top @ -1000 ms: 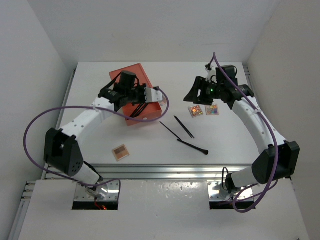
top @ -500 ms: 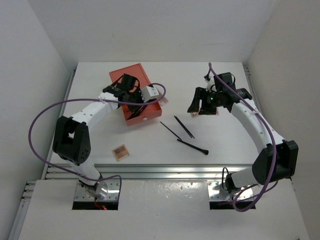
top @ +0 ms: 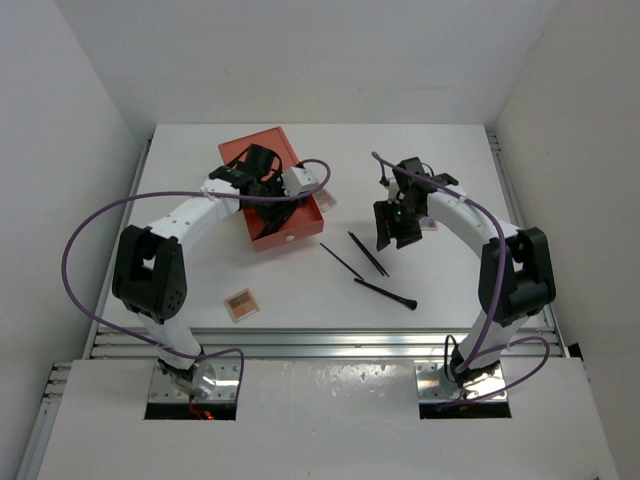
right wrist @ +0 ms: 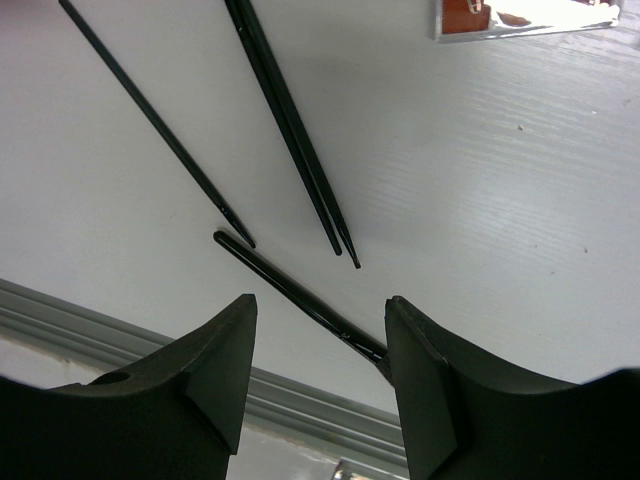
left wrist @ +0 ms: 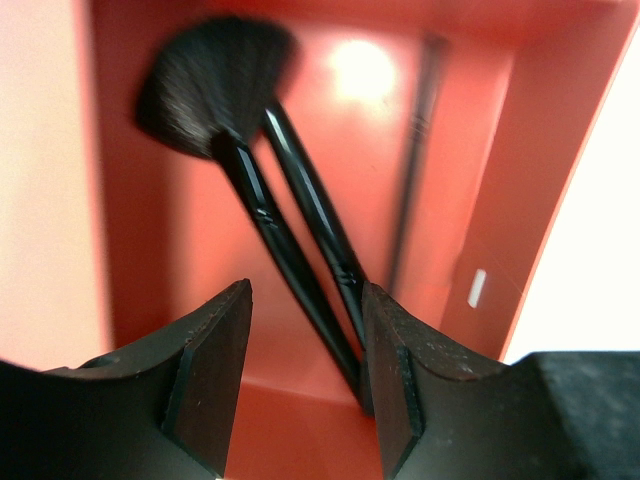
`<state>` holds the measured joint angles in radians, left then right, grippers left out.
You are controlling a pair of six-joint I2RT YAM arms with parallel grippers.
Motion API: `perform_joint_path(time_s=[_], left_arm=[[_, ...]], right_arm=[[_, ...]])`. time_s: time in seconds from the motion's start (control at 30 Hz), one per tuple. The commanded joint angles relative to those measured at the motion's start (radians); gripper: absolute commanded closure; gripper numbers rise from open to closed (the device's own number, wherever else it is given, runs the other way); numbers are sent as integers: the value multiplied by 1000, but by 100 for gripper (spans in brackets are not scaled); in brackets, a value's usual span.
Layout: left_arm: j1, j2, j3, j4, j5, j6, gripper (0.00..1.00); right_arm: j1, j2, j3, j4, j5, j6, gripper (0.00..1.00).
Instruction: Organize the makeup
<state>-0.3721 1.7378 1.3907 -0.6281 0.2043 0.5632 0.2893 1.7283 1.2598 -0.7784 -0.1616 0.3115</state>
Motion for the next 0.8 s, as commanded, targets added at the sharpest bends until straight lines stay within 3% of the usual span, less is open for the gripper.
perform_joint_path(time_s=[0.0,0.13,0.33,0.57,0.77], left_arm=[[10,-32,79,2,12,-39,46],[10,-43,143,2,23,-78,46],[28,-63,195,2,63,-154,46],[29,-83,205,2,72,-175,46],[38,-101,195,2,72,-175,46]], right_arm=[[56,-41,-19,4,42,-81,45],[117,-110,-144,40,37,-231,39],[145,-119,-290,33,108,-261,31],[172,-49,-341,102,131,-256,30],[192,-4,-345,113,155,-258,42]])
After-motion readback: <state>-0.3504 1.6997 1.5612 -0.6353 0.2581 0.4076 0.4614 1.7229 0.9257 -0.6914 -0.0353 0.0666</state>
